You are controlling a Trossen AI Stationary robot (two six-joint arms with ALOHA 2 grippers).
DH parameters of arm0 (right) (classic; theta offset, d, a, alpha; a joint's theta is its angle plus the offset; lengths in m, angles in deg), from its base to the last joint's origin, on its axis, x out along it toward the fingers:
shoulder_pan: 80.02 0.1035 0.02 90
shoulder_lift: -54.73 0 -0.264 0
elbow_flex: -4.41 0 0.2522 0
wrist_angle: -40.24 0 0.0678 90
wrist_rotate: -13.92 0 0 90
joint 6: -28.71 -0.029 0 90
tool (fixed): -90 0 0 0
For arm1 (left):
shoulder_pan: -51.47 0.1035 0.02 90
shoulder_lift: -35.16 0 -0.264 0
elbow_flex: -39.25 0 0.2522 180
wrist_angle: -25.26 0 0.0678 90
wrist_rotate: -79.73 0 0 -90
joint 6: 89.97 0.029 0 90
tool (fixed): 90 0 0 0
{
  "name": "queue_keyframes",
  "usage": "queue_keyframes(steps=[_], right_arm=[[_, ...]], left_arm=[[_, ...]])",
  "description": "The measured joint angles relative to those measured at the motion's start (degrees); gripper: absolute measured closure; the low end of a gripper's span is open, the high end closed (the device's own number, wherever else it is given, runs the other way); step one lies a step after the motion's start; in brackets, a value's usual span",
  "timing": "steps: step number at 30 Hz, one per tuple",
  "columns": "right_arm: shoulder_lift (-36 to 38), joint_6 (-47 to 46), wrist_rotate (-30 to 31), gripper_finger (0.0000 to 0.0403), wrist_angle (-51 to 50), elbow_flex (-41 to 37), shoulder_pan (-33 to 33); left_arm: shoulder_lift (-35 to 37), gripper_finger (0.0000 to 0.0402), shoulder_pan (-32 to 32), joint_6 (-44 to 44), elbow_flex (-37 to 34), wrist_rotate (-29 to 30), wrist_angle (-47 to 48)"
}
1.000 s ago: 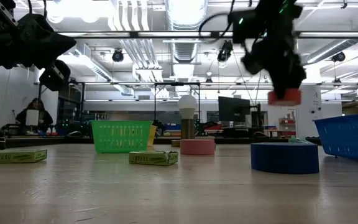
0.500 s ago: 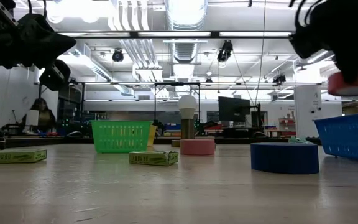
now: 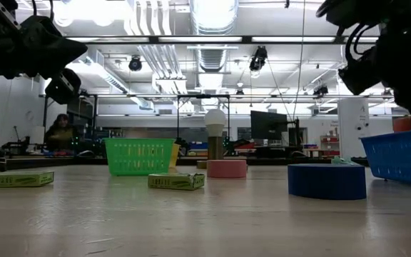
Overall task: Pick and place Stapler, Stapler remover, tape
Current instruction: Put the orange tape into the blue bin, then put the blue tape into the blue bin
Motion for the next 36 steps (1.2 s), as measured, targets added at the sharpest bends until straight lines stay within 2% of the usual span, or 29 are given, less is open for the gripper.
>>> queue_keyframes(steps=[7,18,22,30,36], right_arm=[[-3.26,0.79,0.53,0.0109,0.1,0.07,-0.26],[-4.23,1.83,0.18,0.005,-0.93,0.26,-0.39],[-3.59,2.3,-1.22,0.004,-1.08,0.88,-0.38],[-3.07,5.6,0.09,0.0039,-1.17,8.6,-0.37],[-7.33,10.17,1.64,0.0039,0.51,16.67,-0.38]], left_arm=[[0.0,0.0378,-0.01,0.0,0.0,0.0,0.09],[0.0,0.0378,-0.02,0.0,0.0,0.0,-0.04],[0.0,0.0378,-0.01,0.0,0.0,0.0,-0.07],[0.0,0.0378,-0.02,0.0,0.0,0.0,-0.05],[0.0,0.0378,-0.01,0.0,0.0,0.0,0.0]])
